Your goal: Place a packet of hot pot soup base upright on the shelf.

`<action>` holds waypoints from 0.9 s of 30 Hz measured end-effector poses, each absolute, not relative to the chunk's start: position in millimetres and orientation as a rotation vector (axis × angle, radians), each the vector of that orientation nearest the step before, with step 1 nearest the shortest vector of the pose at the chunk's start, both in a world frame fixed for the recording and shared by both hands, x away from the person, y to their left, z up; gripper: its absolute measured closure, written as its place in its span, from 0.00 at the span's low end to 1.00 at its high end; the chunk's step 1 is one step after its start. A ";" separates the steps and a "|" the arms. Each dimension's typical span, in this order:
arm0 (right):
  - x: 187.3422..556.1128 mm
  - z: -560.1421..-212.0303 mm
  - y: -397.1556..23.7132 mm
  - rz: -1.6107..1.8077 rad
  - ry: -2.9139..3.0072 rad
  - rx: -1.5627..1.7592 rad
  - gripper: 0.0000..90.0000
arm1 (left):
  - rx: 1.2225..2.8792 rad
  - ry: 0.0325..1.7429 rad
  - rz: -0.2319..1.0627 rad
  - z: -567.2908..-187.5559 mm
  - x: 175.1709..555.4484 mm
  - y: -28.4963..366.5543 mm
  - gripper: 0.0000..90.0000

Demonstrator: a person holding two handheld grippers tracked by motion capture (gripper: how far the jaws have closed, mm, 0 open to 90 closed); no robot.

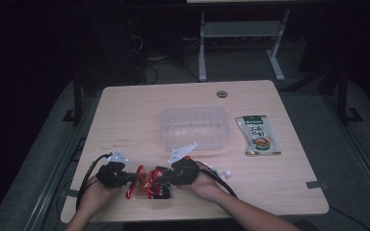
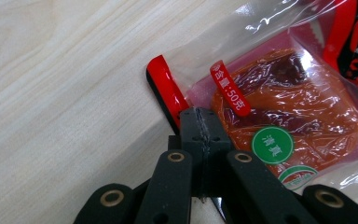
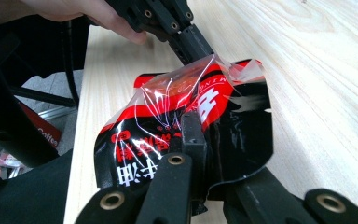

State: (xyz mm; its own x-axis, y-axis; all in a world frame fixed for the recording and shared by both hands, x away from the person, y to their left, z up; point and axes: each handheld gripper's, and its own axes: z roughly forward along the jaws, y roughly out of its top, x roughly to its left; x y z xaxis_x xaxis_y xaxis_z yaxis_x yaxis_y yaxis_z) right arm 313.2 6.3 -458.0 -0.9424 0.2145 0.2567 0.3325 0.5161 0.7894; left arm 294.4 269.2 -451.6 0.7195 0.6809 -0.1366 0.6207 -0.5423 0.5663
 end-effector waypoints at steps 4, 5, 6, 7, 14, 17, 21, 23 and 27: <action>311.1 -454.7 4.2 -1.429 -2.608 -0.458 1.00 | 2.288 0.972 0.123 -447.9 294.7 273.7 1.00; 311.7 -454.1 3.0 -1.438 -2.621 -0.441 1.00 | 2.275 0.977 0.121 -447.3 294.6 274.8 1.00; 311.3 -453.0 2.5 -1.443 -2.616 -0.442 1.00 | 2.266 0.974 0.121 -446.1 294.9 277.1 0.97; 311.7 -451.8 1.3 -1.452 -2.613 -0.436 1.00 | 2.265 0.976 0.121 -445.4 294.8 278.5 0.94; 313.5 -443.8 -7.7 -1.504 -2.591 -0.427 1.00 | 2.204 0.987 0.121 -439.9 294.8 287.3 0.77; 313.1 -438.1 -13.2 -1.524 -2.584 -0.413 1.00 | 2.196 0.982 0.127 -438.0 293.8 287.9 0.70; 313.6 -428.8 -23.7 -1.558 -2.582 -0.400 1.00 | 2.178 0.977 0.121 -436.6 293.4 286.7 0.60; 314.1 -424.3 -30.8 -1.579 -2.583 -0.398 1.00 | 2.175 0.976 0.124 -436.3 293.0 285.8 0.55; 315.4 -416.5 -43.4 -1.613 -2.567 -0.418 1.00 | 2.199 0.952 0.130 -437.2 292.4 282.5 0.49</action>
